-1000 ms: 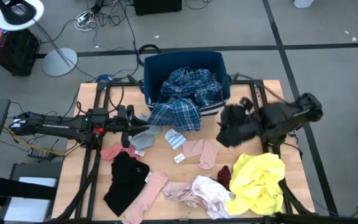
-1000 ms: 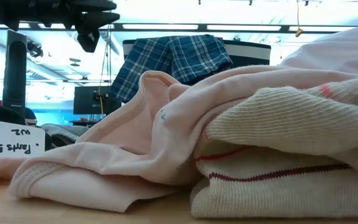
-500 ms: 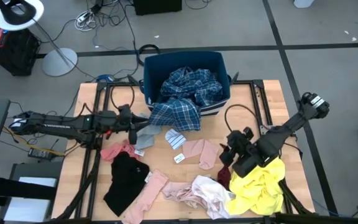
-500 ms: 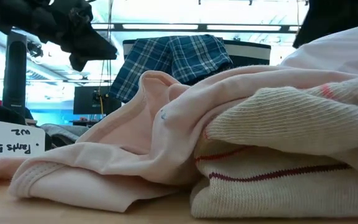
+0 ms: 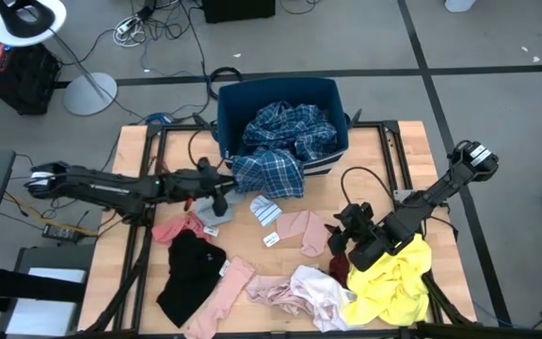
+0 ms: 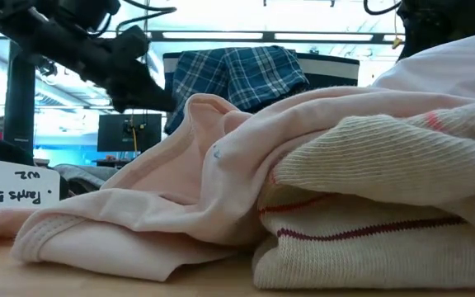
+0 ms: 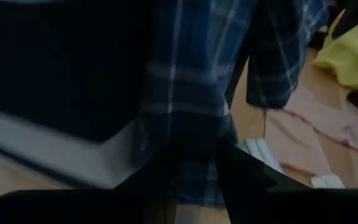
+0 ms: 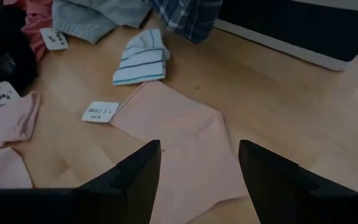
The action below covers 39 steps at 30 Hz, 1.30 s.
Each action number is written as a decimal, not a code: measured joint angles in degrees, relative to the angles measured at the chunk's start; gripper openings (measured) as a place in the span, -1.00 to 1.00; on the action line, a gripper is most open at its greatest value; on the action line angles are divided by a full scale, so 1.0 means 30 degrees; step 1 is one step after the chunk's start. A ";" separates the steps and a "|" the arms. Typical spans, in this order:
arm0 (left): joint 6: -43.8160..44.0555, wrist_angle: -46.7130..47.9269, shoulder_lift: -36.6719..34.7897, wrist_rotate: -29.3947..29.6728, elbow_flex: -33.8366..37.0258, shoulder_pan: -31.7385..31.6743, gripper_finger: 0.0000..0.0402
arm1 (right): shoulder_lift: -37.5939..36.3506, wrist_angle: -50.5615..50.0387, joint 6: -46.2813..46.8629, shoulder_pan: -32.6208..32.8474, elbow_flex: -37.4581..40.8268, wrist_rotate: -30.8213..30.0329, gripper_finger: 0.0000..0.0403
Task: Sort clothes
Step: Put the blue checkered shirt into the blue laundry bin
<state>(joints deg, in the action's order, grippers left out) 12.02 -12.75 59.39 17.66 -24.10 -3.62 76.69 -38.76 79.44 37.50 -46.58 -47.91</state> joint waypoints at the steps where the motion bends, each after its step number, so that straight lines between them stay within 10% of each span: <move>1: -0.0174 -0.0726 0.0517 -0.0296 0.0000 -0.0088 -0.48 | -0.0003 0.0005 -0.0007 0.0002 0.0038 -0.0002 0.09; 12: -0.0890 -0.9836 0.6720 -0.3005 -0.0810 -0.0722 -0.48 | 0.0004 0.0490 -0.0475 0.0004 0.0040 -0.0238 0.09; 19: -0.0861 -0.9789 0.9802 -0.4907 -0.3979 -0.0711 -0.52 | 0.0004 0.1556 -0.1671 -0.0003 0.0040 -0.0332 0.09; 25: -0.0853 -0.9091 1.0726 -0.4993 -0.5749 -0.0354 -0.95 | 0.0012 0.1498 -0.1727 0.0004 0.0040 -0.0325 0.09; 39: -0.0921 -0.9024 0.9868 -0.6281 -0.8434 0.0335 -0.99 | 0.0012 0.1469 -0.2040 0.0012 0.0040 -0.0145 0.05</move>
<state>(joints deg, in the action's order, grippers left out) 9.25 -39.82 88.99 -1.19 -49.40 -2.61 76.73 -34.35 73.32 37.54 -46.46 -48.34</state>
